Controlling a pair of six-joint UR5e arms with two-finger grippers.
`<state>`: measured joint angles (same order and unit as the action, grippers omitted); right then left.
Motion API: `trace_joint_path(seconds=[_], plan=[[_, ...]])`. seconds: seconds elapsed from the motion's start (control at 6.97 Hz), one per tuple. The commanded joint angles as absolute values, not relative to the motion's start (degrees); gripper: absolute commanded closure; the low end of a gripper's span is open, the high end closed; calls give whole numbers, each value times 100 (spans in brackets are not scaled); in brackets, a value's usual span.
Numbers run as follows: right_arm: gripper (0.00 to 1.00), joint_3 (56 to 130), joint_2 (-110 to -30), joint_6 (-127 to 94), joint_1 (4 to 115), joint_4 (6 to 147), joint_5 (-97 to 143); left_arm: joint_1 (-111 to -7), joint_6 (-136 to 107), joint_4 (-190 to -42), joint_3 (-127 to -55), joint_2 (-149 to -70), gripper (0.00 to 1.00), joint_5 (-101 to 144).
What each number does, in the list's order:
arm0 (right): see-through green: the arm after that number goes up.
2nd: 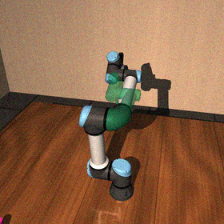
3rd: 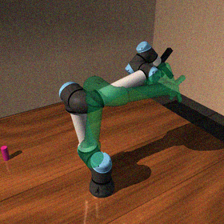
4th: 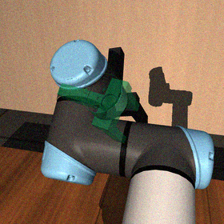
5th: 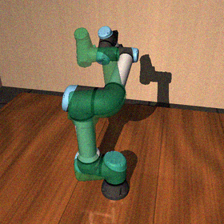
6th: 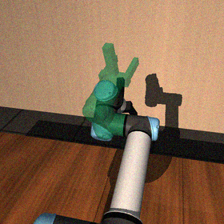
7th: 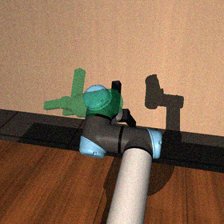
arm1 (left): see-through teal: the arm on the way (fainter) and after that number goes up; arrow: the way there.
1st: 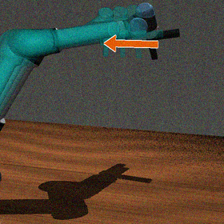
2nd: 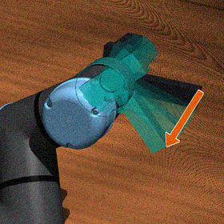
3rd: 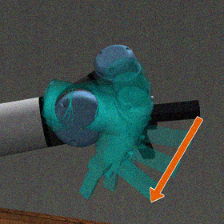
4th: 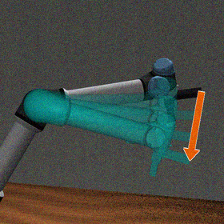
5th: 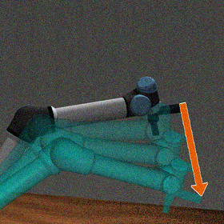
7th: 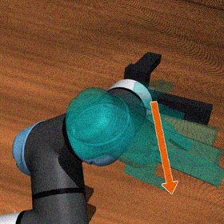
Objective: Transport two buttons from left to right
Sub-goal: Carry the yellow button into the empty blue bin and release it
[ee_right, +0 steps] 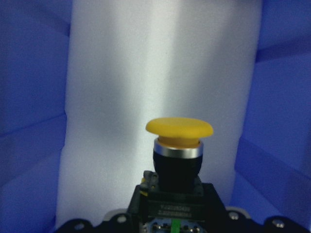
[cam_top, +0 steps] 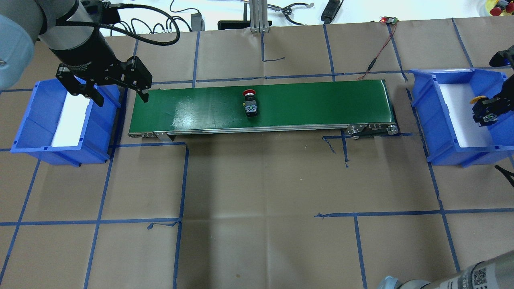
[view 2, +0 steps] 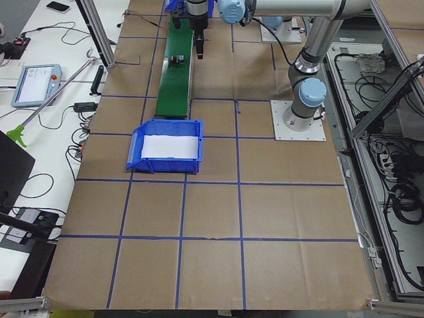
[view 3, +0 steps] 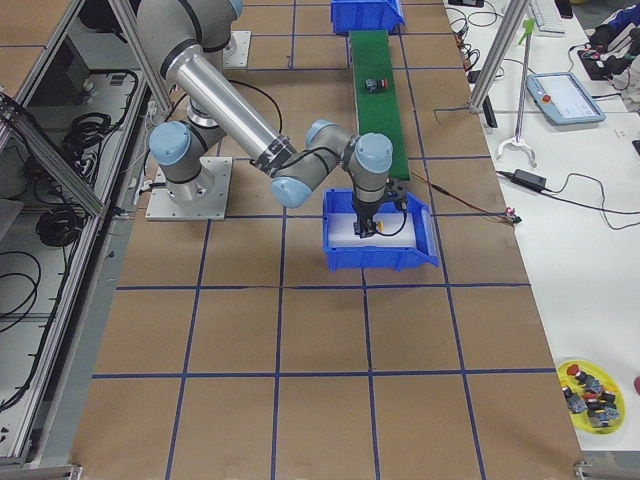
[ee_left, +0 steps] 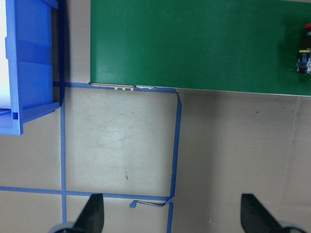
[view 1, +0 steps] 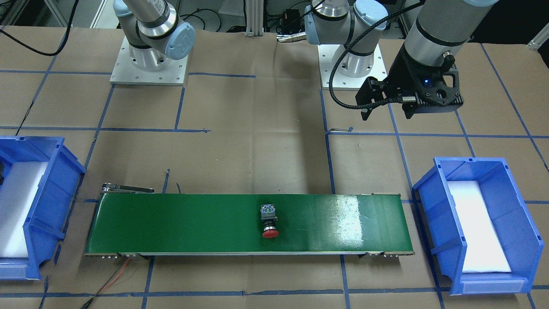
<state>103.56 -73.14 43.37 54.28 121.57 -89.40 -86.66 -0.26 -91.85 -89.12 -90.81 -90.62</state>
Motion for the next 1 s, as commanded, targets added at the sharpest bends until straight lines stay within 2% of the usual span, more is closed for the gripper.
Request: trace_joint_path(seconds=[0.0,0.43,0.57,0.72,0.86], plan=[[99,10660,-7286,4342,5440,12304,-8930,-8666,-26,-9185,-8912,-9088,0,-9062],[98,10933,-7181,4333,5440,12630,-8938,-8666,-26,-9185,-8912,-9088,0,-9053],[76,10934,-7198,4298,5440,12656,-8947,-8666,-26,-9185,-8903,-9088,0,-9053],[2,10960,-7190,4272,5440,12665,-8912,-8666,-26,-9185,-8903,-9088,0,-9053],[1,10969,-7189,4271,5440,12674,-8912,-8666,-26,-9185,-8903,-9088,0,-9053]])
